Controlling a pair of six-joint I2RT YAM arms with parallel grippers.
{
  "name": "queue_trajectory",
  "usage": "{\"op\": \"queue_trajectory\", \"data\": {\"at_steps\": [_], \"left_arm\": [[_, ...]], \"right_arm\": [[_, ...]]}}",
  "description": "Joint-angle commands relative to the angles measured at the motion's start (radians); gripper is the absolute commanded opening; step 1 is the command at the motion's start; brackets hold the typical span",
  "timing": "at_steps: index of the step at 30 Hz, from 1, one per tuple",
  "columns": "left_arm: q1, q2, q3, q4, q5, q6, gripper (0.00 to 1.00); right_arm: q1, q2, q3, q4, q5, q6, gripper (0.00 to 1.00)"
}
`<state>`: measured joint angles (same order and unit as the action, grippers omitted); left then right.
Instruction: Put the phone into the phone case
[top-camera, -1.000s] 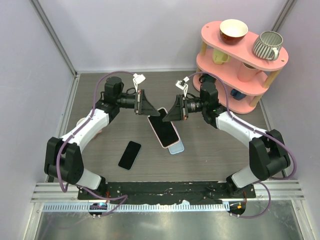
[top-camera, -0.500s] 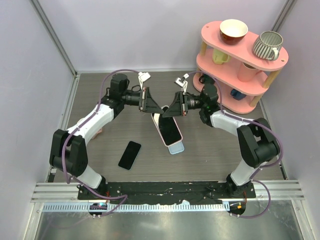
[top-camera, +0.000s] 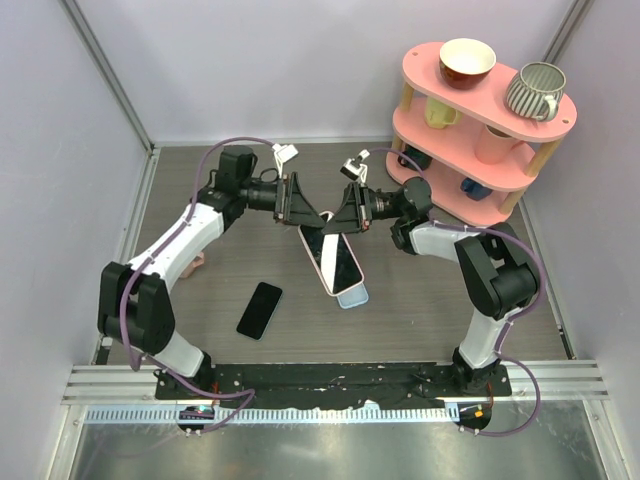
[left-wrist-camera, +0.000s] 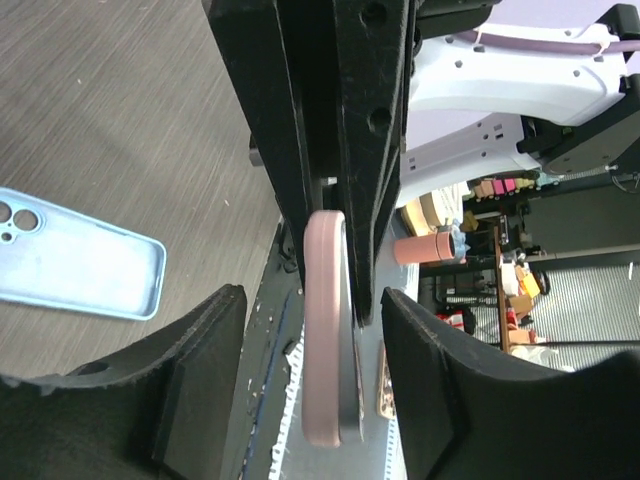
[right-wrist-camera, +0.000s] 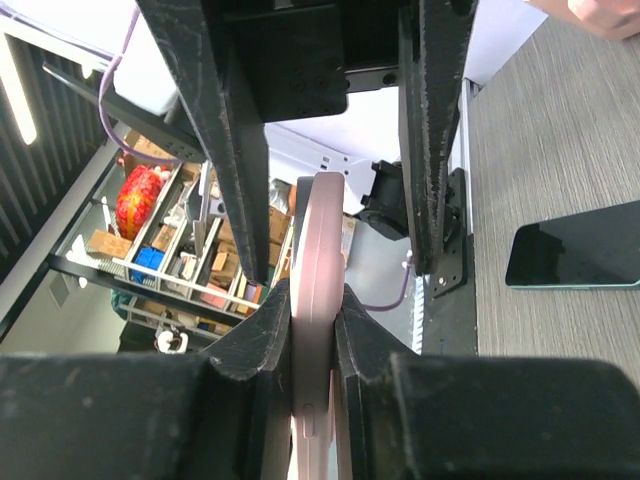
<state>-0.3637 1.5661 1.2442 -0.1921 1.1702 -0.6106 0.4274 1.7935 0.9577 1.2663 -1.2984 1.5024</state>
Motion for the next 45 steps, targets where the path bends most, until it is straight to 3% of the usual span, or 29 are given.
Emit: {"op": "queue_trajectory", "data": {"at_steps": [1,7,9,15,17,18,19,20,22,23,27,29,30,31,32,33,34,35,36,40,45], "left_arm": [[0.014,-0.092,-0.002,-0.066,0.0,0.048,0.63],[0.022,-0.15,-0.057,-0.047,-0.012,-0.003,0.62],[0.025,-0.161,-0.103,0.046,-0.006,-0.095,0.6],[0.069,-0.179,-0.201,0.349,0.005,-0.357,0.45],[0.069,-0.187,-0.209,0.405,0.006,-0.386,0.35],[0.069,-0.189,-0.207,0.401,0.002,-0.387,0.26],[0.071,-0.192,-0.206,0.395,0.0,-0.379,0.07],[0.071,-0.198,-0.2,0.354,-0.003,-0.359,0.01],[0.069,-0.202,-0.18,0.227,-0.038,-0.216,0.0],[0.068,-0.209,-0.152,0.083,-0.061,-0.165,0.0],[0.069,-0.244,-0.163,0.013,-0.115,-0.1,0.0],[0.069,-0.258,-0.169,-0.013,-0.132,-0.083,0.22],[0.069,-0.267,-0.163,-0.032,-0.138,-0.071,0.32],[0.069,-0.274,-0.157,-0.035,-0.141,-0.069,0.47],[0.071,-0.279,-0.149,-0.049,-0.144,-0.031,0.54],[0.071,-0.29,-0.135,-0.102,-0.183,0.013,0.6],[0.072,-0.302,-0.111,-0.189,-0.255,0.073,0.68],[0.072,-0.316,-0.126,-0.26,-0.367,0.11,0.71],[0.077,-0.339,-0.15,-0.251,-0.395,0.117,0.72],[0.1,-0.428,-0.109,-0.339,-0.588,0.173,0.84],[0.1,-0.466,-0.147,-0.211,-0.519,0.161,0.93]], "right_arm": [[0.001,-0.06,0.044,0.395,0.076,0.064,0.01],[0.002,-0.056,0.096,0.39,0.057,0.087,0.01],[-0.002,-0.057,0.118,0.387,0.054,0.091,0.01],[0.002,-0.06,0.131,0.383,0.039,0.102,0.01],[0.002,-0.056,0.13,0.383,0.039,0.108,0.01],[0.002,-0.056,0.131,0.383,0.039,0.111,0.01],[0.002,-0.054,0.128,0.383,0.037,0.11,0.01],[0.001,-0.055,0.127,0.381,0.039,0.11,0.01],[0.004,-0.06,0.125,0.377,0.044,0.107,0.01],[0.004,-0.063,0.128,0.367,0.045,0.09,0.01],[0.004,-0.104,0.127,0.187,0.056,-0.044,0.01],[0.005,-0.134,0.115,0.073,0.065,-0.135,0.01],[0.007,-0.149,0.115,-0.094,0.077,-0.28,0.01],[0.008,-0.182,0.133,-0.207,0.086,-0.363,0.01],[0.01,-0.2,0.145,-0.469,0.097,-0.48,0.01],[0.01,-0.219,0.159,-0.643,0.12,-0.739,0.01],[0.011,-0.255,0.209,-0.844,0.222,-0.927,0.01],[0.019,-0.259,0.237,-1.15,0.29,-1.053,0.01],[0.024,-0.255,0.257,-1.214,0.325,-1.12,0.01],[0.025,-0.226,0.276,-1.248,0.396,-1.093,0.01],[0.042,-0.247,0.227,-1.021,0.38,-0.92,0.01]]}}
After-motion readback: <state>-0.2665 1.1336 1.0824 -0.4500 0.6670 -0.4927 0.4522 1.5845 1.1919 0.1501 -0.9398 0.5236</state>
